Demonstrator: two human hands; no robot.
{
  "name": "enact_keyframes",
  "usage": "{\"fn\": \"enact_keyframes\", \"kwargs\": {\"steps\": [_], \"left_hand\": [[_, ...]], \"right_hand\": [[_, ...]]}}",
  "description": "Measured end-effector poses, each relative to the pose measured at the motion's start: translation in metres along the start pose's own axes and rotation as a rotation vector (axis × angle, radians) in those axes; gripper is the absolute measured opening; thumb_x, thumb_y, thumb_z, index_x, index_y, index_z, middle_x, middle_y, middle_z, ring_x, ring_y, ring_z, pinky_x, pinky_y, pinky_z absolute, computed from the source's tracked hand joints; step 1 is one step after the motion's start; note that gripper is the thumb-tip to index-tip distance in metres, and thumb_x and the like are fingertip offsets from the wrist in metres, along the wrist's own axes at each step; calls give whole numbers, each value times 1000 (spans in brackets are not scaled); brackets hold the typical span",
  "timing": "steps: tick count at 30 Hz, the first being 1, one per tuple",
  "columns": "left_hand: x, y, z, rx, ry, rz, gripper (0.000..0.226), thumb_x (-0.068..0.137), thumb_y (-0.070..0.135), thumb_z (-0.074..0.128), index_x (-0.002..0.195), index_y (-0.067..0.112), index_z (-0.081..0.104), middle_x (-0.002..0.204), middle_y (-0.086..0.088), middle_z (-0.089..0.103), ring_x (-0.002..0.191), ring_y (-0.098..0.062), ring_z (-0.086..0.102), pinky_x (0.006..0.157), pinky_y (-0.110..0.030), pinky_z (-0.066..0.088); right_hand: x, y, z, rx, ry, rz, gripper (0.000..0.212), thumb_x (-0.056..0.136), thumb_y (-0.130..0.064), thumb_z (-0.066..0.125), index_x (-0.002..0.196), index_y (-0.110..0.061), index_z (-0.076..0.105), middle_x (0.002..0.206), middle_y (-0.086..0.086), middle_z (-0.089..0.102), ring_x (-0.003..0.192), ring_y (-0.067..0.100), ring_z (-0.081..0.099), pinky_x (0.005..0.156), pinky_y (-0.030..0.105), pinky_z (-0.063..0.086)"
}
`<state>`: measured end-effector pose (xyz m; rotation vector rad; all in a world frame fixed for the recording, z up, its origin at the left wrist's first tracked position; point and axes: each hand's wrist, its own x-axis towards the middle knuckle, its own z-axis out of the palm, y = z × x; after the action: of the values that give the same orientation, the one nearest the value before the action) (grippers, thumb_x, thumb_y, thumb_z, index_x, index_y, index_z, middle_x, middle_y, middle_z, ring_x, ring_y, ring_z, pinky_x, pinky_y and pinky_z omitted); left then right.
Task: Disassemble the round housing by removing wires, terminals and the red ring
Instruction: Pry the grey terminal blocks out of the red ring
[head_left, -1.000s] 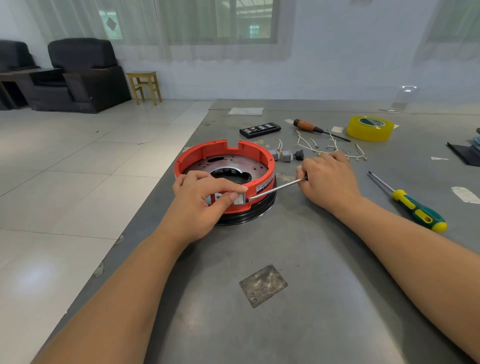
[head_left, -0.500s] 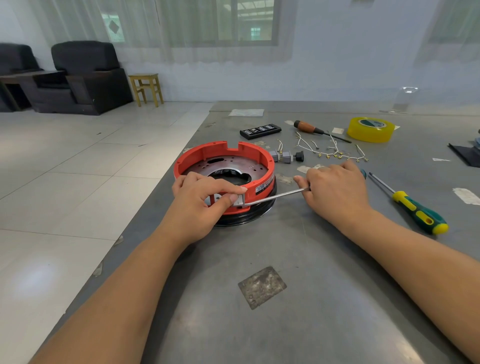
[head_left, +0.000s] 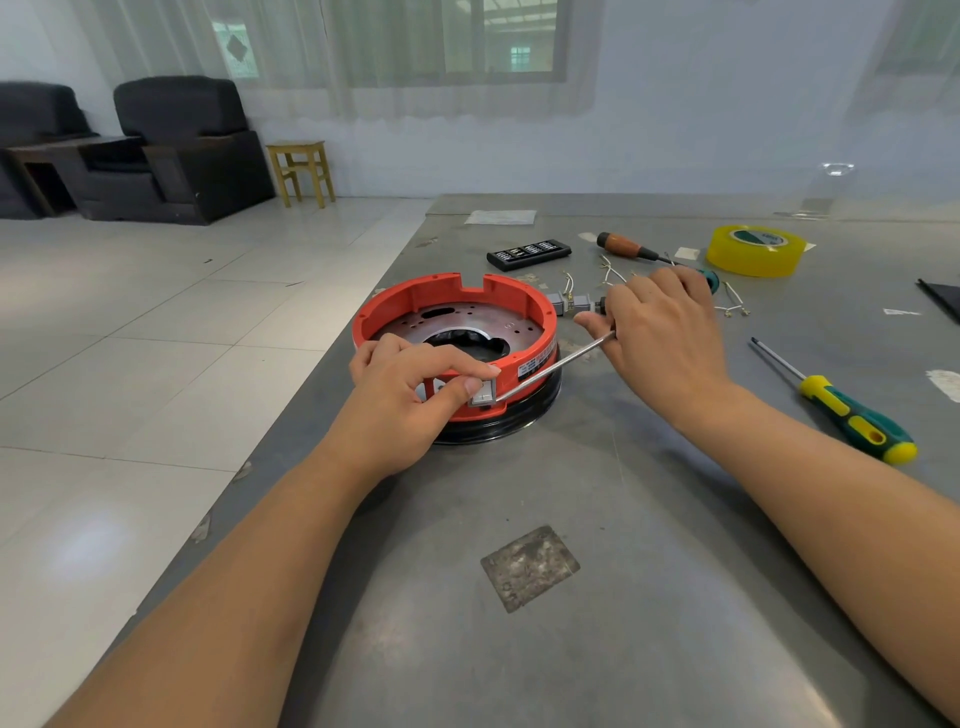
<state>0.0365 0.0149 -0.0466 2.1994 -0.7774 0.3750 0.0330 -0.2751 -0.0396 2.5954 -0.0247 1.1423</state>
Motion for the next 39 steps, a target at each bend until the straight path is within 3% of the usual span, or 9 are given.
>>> {"fn": "enact_keyframes", "kwargs": {"steps": [5, 10, 15, 19, 25, 29, 33, 37, 39], "left_hand": [[0, 0, -1, 13, -10, -18, 33, 100, 37, 66, 95, 69, 59, 103, 39, 57, 112, 12, 36, 113, -47, 24], [-1, 1, -2, 25, -12, -30, 35, 99, 39, 65, 92, 71, 58, 103, 42, 54, 111, 20, 33, 114, -51, 26], [-2, 0, -3, 14, -13, -17, 32, 99, 41, 65, 95, 72, 58, 105, 41, 55, 112, 19, 34, 114, -50, 27], [-2, 0, -4, 16, -22, -7, 32, 98, 41, 66, 101, 71, 57, 107, 42, 56, 111, 0, 42, 113, -48, 26], [-2, -3, -5, -2, -37, -5, 29, 93, 46, 73, 100, 71, 60, 103, 42, 60, 116, 3, 40, 109, -42, 26], [-1, -2, -5, -7, -32, -8, 29, 92, 45, 73, 99, 70, 60, 105, 40, 59, 115, 0, 41, 107, -40, 26], [-1, -3, -5, -27, -34, -33, 29, 92, 43, 73, 97, 69, 62, 104, 41, 58, 109, -2, 37, 105, -38, 27], [-1, -4, -6, -39, -34, -47, 30, 93, 41, 73, 95, 69, 62, 104, 43, 57, 110, -1, 36, 105, -37, 26], [-1, -4, -6, -35, -44, -34, 31, 93, 40, 73, 95, 68, 62, 105, 49, 55, 110, 7, 34, 104, -37, 25]], "right_hand": [[-1, -2, 4, 67, 113, 10, 37, 101, -47, 45, 87, -14, 52, 86, 6, 53, 91, 31, 48, 96, 44, 34], [-5, -2, 5, 93, 90, -13, 27, 96, -40, 49, 91, -14, 53, 89, 6, 54, 92, 30, 49, 95, 43, 32], [-12, 1, 2, 52, -19, -36, 23, 95, -37, 48, 87, -16, 54, 84, 4, 58, 83, 28, 53, 91, 43, 33], [-15, 2, -4, 4, -192, -25, 32, 98, -45, 46, 80, -20, 54, 74, 1, 63, 75, 26, 59, 86, 41, 39], [-18, -3, -9, -100, -389, -49, 52, 99, -56, 27, 65, -22, 50, 55, -7, 29, 60, 24, 48, 68, 34, 39], [-16, -12, -12, -86, -304, -12, 55, 101, -59, 31, 65, -22, 48, 55, -3, 41, 57, 25, 42, 73, 37, 37], [-16, -14, -10, -30, -158, 16, 50, 103, -57, 39, 71, -20, 49, 67, 4, 62, 69, 29, 56, 80, 42, 37], [-14, -14, -2, 24, -64, 16, 34, 99, -45, 53, 87, -14, 56, 82, 7, 58, 84, 32, 54, 90, 45, 35], [-15, -13, 3, 72, -38, -1, 20, 93, -33, 57, 92, -13, 54, 89, 8, 55, 89, 32, 51, 93, 44, 32]]}}
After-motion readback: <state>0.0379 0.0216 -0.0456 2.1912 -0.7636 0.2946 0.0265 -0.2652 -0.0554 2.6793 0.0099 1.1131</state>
